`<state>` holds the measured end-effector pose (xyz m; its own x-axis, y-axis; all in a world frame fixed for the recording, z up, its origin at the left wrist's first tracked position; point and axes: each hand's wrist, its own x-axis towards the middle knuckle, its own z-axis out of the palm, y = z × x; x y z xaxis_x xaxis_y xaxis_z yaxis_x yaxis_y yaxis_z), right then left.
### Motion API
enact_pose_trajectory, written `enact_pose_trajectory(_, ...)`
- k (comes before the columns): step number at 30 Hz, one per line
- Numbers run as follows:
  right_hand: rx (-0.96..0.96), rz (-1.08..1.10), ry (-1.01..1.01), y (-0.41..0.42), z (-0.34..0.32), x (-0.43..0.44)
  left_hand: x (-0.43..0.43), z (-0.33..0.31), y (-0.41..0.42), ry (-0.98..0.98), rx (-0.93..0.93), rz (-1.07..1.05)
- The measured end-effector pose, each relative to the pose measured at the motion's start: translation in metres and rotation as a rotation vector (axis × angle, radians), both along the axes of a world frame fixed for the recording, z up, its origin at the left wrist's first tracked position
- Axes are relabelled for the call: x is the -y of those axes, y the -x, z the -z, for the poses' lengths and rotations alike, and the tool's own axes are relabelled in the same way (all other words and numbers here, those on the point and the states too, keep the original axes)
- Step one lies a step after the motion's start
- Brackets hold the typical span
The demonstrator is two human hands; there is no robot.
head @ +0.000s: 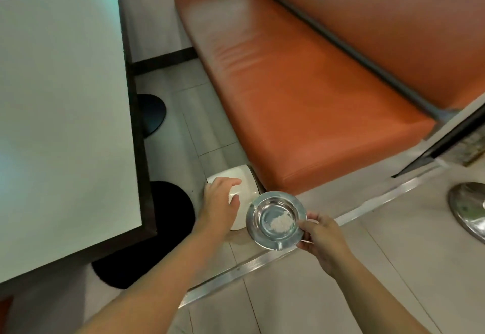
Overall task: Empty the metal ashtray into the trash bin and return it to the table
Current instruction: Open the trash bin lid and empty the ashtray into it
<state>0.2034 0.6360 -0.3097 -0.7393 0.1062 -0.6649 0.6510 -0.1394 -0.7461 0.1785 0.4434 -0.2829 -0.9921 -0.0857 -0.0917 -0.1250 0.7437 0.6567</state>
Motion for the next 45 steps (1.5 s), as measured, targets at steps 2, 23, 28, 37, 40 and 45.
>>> enact_pose_trajectory(2, 0.011, -0.009, -0.003, 0.011, 0.032, 0.01, 0.015, 0.029, 0.022, 0.124, 0.006, 0.037)
enact_pose_trajectory(23, 0.023, -0.037, -0.042, 0.048, 0.164, 0.056, 0.062, 0.159, 0.116, 0.178, 0.141, -0.125)
enact_pose_trajectory(28, -0.008, -0.066, -0.048, 0.047, 0.163, 0.057, 0.065, 0.165, 0.104, 0.161, 0.041, -0.112)
enact_pose_trajectory(37, -0.037, -0.194, -0.157, 0.089, 0.175, 0.083, 0.067, 0.169, 0.104, 0.127, 0.006, -0.078)
enact_pose_trajectory(40, -0.048, -0.23, -0.282, 0.1, 0.182, 0.097, 0.069, 0.169, 0.103, 0.14, -0.01, -0.072)
enact_pose_trajectory(45, -0.105, -0.436, -0.481, 0.105, 0.191, 0.113, 0.067, 0.167, 0.1, 0.166, -0.046, -0.054)
